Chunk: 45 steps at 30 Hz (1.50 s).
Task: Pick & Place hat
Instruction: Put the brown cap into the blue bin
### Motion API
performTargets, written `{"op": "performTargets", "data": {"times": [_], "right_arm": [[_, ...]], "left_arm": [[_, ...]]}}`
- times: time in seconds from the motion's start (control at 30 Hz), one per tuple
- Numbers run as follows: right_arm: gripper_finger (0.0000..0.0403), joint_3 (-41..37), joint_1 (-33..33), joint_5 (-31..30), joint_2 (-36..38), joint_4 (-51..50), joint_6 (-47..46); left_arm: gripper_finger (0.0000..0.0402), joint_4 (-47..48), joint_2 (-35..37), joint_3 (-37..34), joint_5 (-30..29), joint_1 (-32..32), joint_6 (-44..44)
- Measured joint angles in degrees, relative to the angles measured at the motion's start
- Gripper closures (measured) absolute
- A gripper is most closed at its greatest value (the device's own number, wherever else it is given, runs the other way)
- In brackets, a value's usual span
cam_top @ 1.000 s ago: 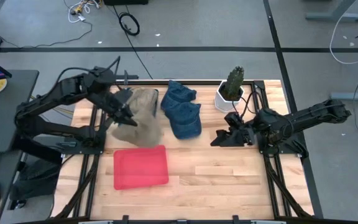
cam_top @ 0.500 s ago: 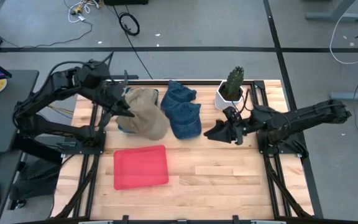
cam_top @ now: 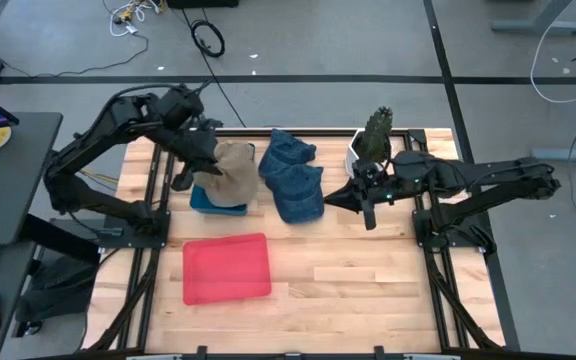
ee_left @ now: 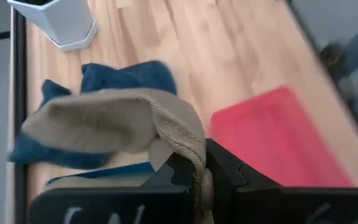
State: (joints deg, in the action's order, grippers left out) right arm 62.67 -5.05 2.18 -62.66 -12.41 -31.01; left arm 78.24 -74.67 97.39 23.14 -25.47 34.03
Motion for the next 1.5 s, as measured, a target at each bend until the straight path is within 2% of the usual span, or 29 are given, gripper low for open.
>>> {"op": "performTargets", "data": {"times": [0.13, 0.27, 0.57, 0.87, 1.13, 1.5], "right_arm": [[0.0384, -0.13, 0.62, 0.24, -1.4, -2.33, -1.15], [0.0397, -0.17, 0.65, 0.35, -2.71, -3.62, -1.29], [0.0399, -0.19, 0.65, 0.41, -4.1, -3.5, -1.48], [0.0401, -0.19, 0.72, 0.41, -4.1, -2.55, -1.52], [0.0402, -0.19, 0.72, 0.41, -4.1, -2.57, -2.53], [0.0403, -0.22, 0.74, 0.41, -4.1, -2.61, -2.53]], "left_arm": [[0.0381, 5.01, -2.49, 0.44, -4.82, -1.08, 8.71], [0.0381, 11.9, -4.7, 0.44, -8.27, -2.27, 13.21], [0.0381, 11.72, -5.25, -0.72, -9.58, -3.37, 14.41], [0.0381, 11.77, -5.23, -4.75, -12.74, -3.61, 16.8], [0.0381, 11.64, -5.23, -8.73, -12.81, -6.7, 16.8], [0.0381, 2.46, -5.21, -17.15, -9.7, -6.77, 16.75]]}}
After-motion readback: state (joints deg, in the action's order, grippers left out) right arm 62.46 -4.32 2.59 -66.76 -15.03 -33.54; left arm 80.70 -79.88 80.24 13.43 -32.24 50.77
